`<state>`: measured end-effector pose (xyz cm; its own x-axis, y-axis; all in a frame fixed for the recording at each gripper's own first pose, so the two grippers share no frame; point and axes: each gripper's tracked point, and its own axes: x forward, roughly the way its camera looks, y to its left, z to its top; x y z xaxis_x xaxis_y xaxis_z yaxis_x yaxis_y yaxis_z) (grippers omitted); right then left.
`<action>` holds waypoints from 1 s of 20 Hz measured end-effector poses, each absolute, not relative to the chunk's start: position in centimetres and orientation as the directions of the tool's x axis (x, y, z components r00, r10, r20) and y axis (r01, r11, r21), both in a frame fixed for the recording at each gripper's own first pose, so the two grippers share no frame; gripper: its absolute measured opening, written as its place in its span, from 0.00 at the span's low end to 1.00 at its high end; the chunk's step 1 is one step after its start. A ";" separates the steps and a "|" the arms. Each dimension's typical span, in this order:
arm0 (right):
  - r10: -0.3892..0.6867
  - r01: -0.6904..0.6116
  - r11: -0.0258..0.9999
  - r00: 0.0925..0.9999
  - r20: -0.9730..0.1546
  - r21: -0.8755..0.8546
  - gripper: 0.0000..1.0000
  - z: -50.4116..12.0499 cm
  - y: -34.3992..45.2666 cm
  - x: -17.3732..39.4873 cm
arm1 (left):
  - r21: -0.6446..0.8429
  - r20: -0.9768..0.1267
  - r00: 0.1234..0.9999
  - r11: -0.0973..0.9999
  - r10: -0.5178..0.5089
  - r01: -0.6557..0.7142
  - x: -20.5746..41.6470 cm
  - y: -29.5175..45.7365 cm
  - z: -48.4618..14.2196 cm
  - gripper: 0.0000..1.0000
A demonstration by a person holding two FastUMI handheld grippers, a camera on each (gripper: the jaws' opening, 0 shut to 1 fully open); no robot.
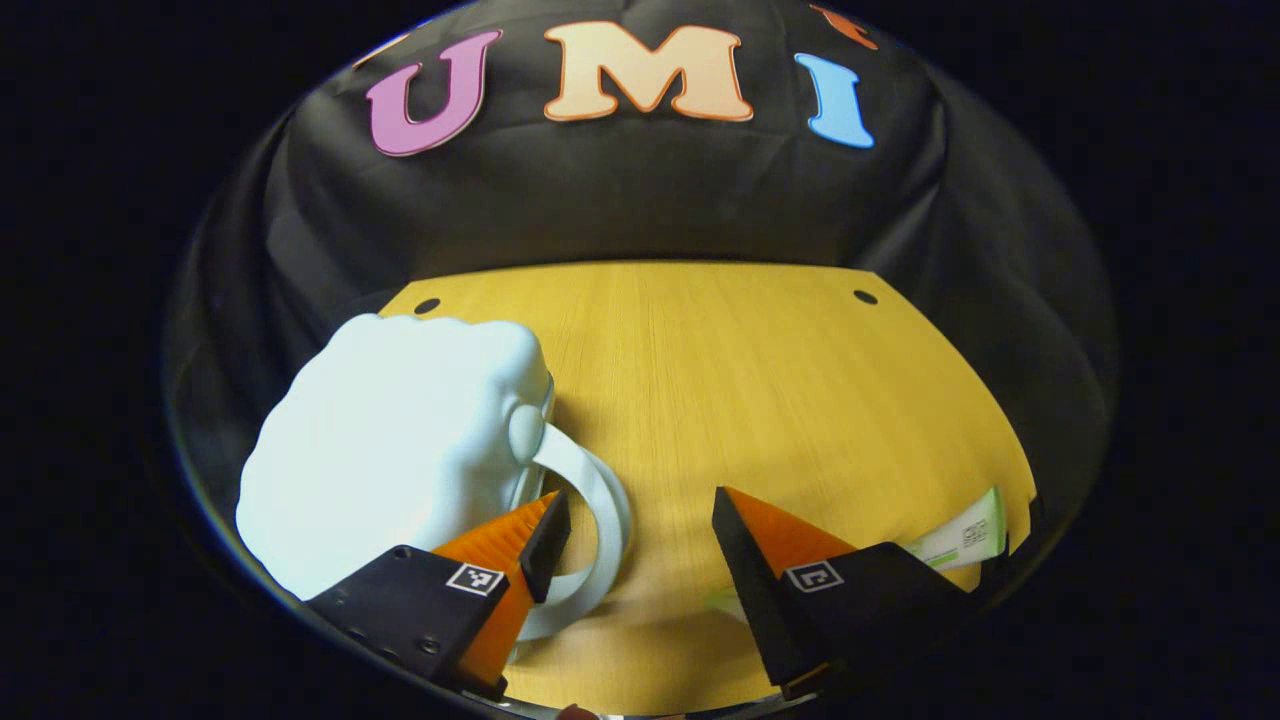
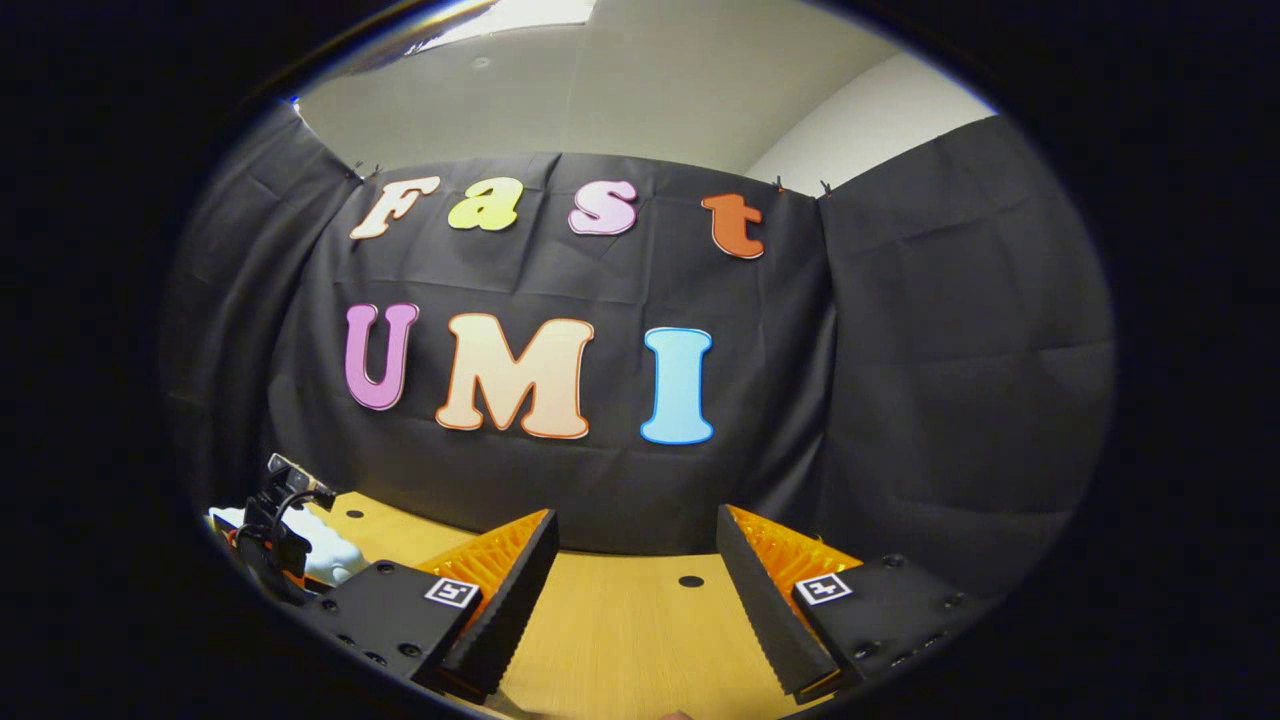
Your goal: First open the suitcase, pack the skin care products into it, and then close the suitcase.
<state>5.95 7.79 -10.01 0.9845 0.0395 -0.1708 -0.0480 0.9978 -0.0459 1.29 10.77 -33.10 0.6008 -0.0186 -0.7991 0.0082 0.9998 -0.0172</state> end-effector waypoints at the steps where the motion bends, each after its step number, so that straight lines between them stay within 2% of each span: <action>1: 0.034 -0.045 0.997 0.983 -0.179 -0.058 0.98 -10.4 8.1 5.7 | -0.028 -0.814 0.580 1.000 -0.026 0.005 1.2 11.0 -33.7 0.87; 3: 0.024 -0.040 0.996 0.983 -0.182 -0.081 0.99 -10.4 8.4 5.4 | -0.062 -0.848 0.528 0.998 -0.052 0.000 0.7 11.0 -35.1 0.85; 6: 0.006 -0.022 0.996 0.984 -0.180 -0.083 1.00 -10.6 8.3 5.0 | -0.126 -0.888 0.445 0.992 -0.115 0.003 -0.5 10.5 -36.8 0.68; 7: 0.002 -0.017 0.997 0.983 -0.184 -0.079 1.00 -10.8 8.1 5.0 | -0.108 -0.898 0.430 0.994 -0.093 -0.008 -0.8 11.2 -37.0 0.60; 8: 0.000 -0.014 0.997 0.982 -0.187 -0.076 0.99 -10.9 8.0 4.8 | -0.082 -0.900 0.431 0.996 -0.067 -0.016 -0.5 12.0 -37.2 0.38; 10: 0.002 -0.017 0.997 0.984 -0.180 -0.080 0.98 -10.8 8.0 4.6 | -0.117 -0.900 0.425 0.993 -0.101 -0.013 -0.4 11.5 -37.2 0.13; 15: 0.040 -0.054 0.995 0.985 -0.170 -0.078 0.98 -10.9 8.5 3.6 | -0.082 -0.898 0.429 0.995 -0.100 0.060 -0.2 11.1 -35.0 0.01; 20: 0.083 -0.091 0.995 0.983 -0.166 -0.039 0.98 -11.1 9.0 3.5 | -0.077 -0.862 0.496 0.994 -0.107 0.080 1.6 13.0 -26.9 0.00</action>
<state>3.55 9.03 -11.09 0.9826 0.0831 -0.1663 -0.0908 0.9951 -0.0394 1.58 13.00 -26.95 0.4963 -0.1066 -0.8616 0.0803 0.9938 -0.0767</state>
